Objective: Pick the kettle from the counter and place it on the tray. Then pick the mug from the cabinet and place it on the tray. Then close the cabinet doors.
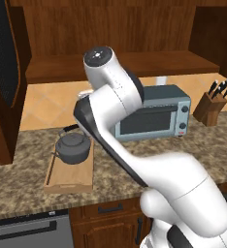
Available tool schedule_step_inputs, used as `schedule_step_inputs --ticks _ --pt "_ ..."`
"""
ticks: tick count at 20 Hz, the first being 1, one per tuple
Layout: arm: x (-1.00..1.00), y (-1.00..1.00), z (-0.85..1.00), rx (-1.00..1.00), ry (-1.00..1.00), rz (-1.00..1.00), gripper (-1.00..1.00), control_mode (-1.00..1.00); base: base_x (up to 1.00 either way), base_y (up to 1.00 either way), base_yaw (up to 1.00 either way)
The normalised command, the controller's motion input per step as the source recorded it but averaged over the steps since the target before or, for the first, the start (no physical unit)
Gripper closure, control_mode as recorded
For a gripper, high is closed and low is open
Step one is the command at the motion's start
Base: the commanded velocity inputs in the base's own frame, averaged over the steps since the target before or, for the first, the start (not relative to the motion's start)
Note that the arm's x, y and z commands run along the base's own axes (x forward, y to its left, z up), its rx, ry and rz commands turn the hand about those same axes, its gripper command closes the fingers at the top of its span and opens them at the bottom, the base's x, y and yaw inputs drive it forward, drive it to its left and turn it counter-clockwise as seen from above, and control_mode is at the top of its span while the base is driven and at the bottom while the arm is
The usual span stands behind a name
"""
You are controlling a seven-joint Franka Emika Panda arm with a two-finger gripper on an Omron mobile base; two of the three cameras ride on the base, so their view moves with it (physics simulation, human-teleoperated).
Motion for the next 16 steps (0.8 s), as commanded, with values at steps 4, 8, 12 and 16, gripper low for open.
schedule_step_inputs --ticks 4,8,12,16 --pt "0.28 0.0 0.55 0.0 -0.31 0.0 -1.0 -1.0 0.0 0.0 0.0" --pt "0.34 -0.02 0.42 0.0 -0.34 0.0 -1.0 -1.0 0.0 0.0 0.0" --pt "0.36 -0.01 0.57 0.0 -0.08 -0.02 -1.0 -1.0 0.0 0.0 0.0" --pt "0.57 0.0 0.26 0.0 -0.06 -0.04 -1.0 -1.0 0.0 0.0 0.0"
